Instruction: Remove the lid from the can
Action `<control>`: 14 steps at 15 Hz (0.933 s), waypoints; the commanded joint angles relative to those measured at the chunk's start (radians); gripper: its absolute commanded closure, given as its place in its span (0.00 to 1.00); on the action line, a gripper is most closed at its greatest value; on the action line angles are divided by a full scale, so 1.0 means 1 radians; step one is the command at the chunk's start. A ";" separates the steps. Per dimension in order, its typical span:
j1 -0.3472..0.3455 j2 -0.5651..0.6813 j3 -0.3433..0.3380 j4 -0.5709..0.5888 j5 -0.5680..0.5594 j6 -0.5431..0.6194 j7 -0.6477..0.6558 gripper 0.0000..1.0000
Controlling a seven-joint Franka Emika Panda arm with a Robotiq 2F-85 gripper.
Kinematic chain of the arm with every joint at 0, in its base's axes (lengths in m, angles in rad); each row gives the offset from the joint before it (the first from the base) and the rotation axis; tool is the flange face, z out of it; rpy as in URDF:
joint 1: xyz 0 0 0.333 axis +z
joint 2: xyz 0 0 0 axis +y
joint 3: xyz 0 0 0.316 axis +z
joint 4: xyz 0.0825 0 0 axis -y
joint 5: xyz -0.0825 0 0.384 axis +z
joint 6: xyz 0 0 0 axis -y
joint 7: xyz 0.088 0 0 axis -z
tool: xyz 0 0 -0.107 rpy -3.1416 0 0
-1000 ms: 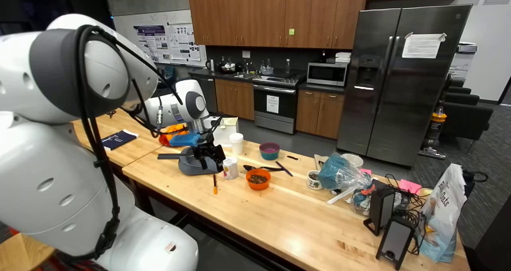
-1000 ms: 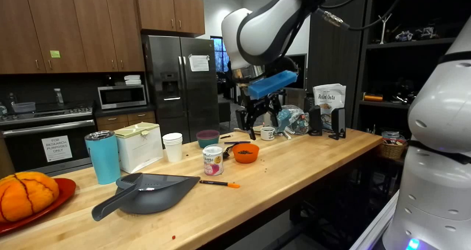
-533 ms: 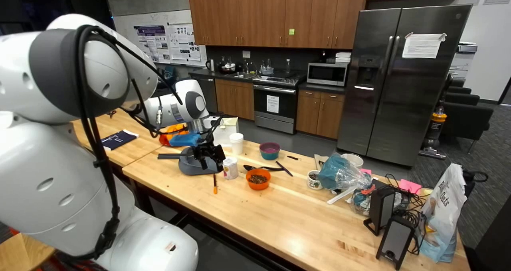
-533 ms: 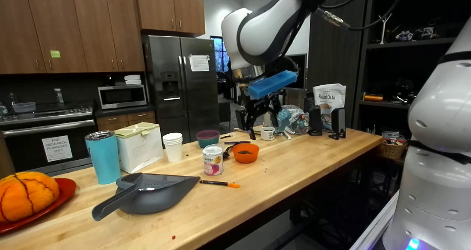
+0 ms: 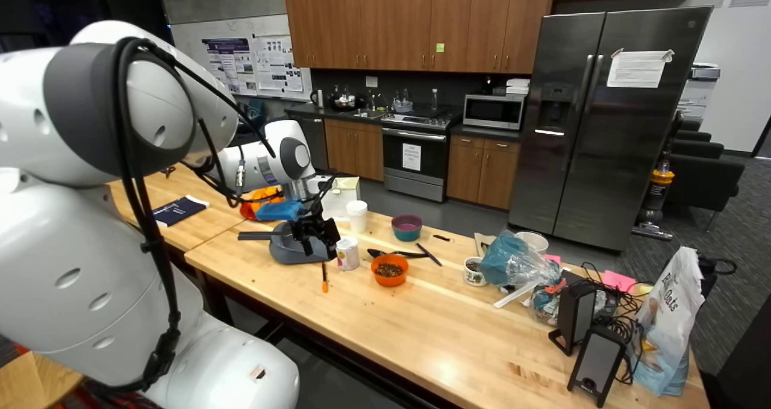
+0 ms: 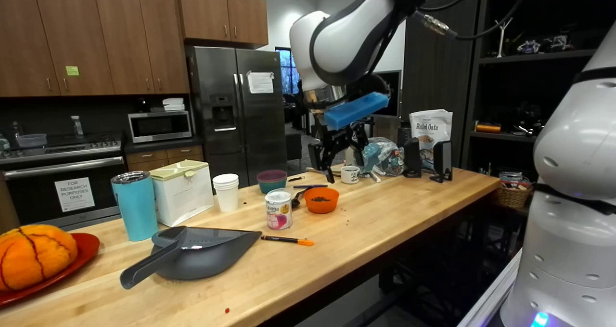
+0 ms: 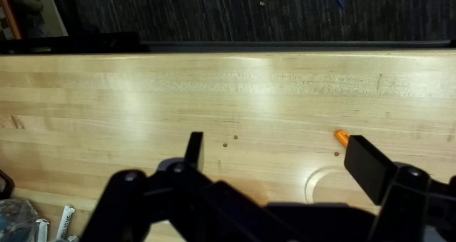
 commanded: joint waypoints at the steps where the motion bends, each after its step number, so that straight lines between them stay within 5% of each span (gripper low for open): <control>1: 0.031 0.004 -0.031 0.001 -0.011 -0.002 0.008 0.00; 9: 0.031 0.004 -0.031 0.001 -0.011 -0.002 0.008 0.00; 14: 0.030 -0.047 -0.092 -0.084 0.008 0.115 -0.021 0.00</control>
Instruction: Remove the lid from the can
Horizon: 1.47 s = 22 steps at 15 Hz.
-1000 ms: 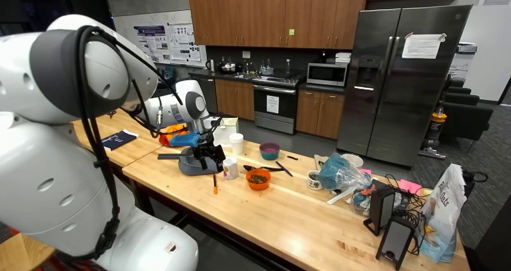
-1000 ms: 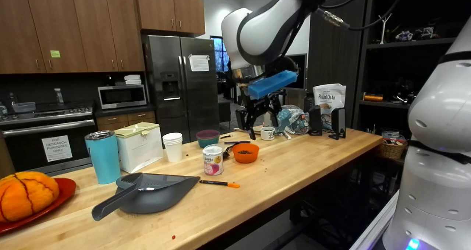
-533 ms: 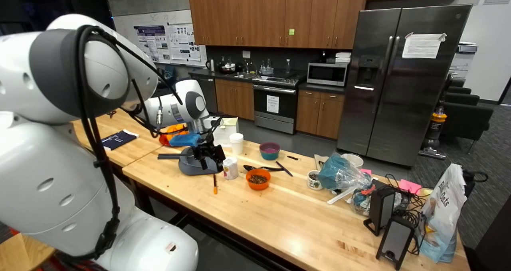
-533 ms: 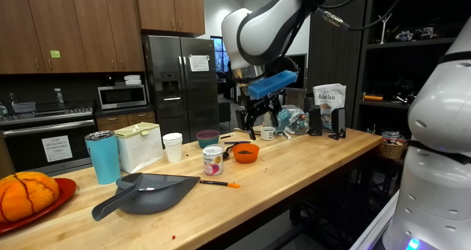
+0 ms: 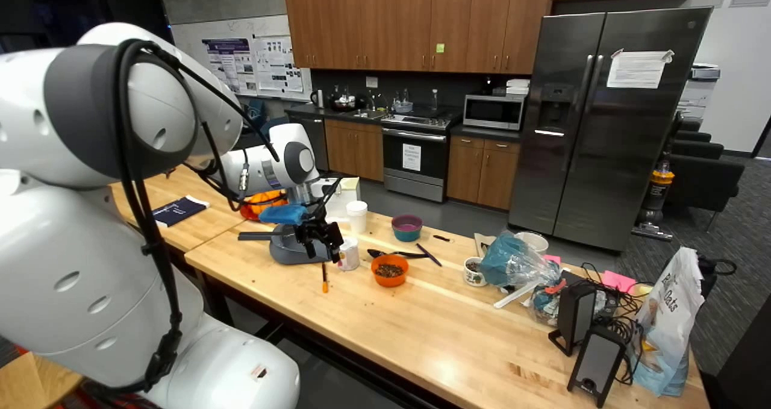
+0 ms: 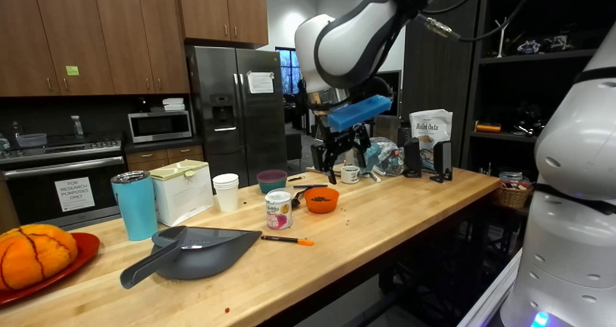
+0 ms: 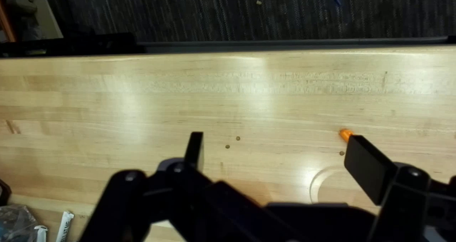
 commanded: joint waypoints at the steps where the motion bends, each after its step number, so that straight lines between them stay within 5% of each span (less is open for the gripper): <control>1: 0.008 -0.049 -0.063 -0.071 0.011 0.119 -0.021 0.00; 8: -0.027 0.029 -0.129 -0.076 0.031 0.383 -0.005 0.00; 12: -0.010 0.137 -0.143 0.004 0.143 0.302 -0.006 0.00; 22: -0.001 0.305 -0.158 0.084 0.128 0.562 -0.005 0.00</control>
